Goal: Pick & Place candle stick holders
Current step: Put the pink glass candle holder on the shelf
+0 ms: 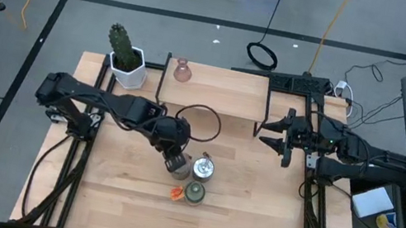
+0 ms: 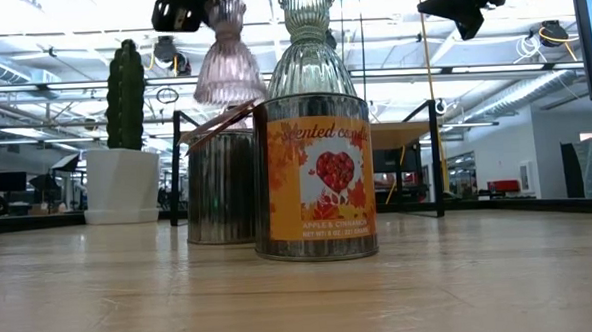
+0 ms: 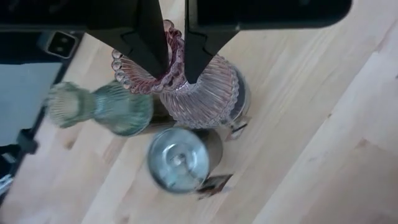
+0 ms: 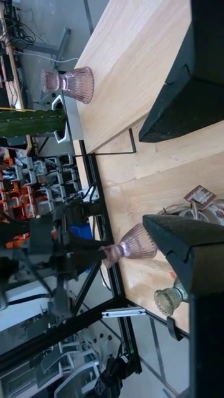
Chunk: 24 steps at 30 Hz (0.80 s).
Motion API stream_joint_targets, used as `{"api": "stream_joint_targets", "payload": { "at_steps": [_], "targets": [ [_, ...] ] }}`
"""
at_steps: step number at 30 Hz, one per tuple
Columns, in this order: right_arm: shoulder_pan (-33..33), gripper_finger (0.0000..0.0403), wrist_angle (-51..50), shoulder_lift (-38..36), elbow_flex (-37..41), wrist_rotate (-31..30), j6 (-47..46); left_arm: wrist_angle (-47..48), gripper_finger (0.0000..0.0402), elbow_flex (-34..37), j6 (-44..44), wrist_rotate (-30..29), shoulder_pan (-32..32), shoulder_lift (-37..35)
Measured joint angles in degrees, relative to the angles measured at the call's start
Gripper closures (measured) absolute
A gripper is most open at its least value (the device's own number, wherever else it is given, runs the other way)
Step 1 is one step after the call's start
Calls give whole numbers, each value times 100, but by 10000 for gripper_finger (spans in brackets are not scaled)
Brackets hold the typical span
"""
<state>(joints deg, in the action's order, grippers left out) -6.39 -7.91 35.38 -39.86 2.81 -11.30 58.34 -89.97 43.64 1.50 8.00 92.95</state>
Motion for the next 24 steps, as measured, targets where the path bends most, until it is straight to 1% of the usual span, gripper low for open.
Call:
{"api": "stream_joint_targets", "payload": {
  "at_steps": [5, 10, 14, 16, 19, 21, 24],
  "targets": [
    [0, 209, 132, 14, 0, 0, 1, 110, 375, -460, -40, -2, -87, 5],
    [20, 209, 751, 199, 0, 75, 70, 156, 375, -914, -252, -196, -289, 0],
    [45, 209, 1468, 563, 0, 718, 754, 148, 375, -1206, -417, -310, -528, -1],
    [105, 209, 1973, 819, -2, 832, 1033, 152, 375, -1301, -461, -313, -652, -2],
    [196, 209, 2529, 1226, -4, 824, 1457, 152, 375, -1408, -496, -315, -819, -2],
    [239, 209, 2793, 1492, -4, 720, 1667, 149, 375, -1454, -496, -315, -914, -2],
    [238, 209, 3117, 1870, -16, 433, 1718, 143, 375, -1462, -496, -315, -1037, -2]
  ]
}}
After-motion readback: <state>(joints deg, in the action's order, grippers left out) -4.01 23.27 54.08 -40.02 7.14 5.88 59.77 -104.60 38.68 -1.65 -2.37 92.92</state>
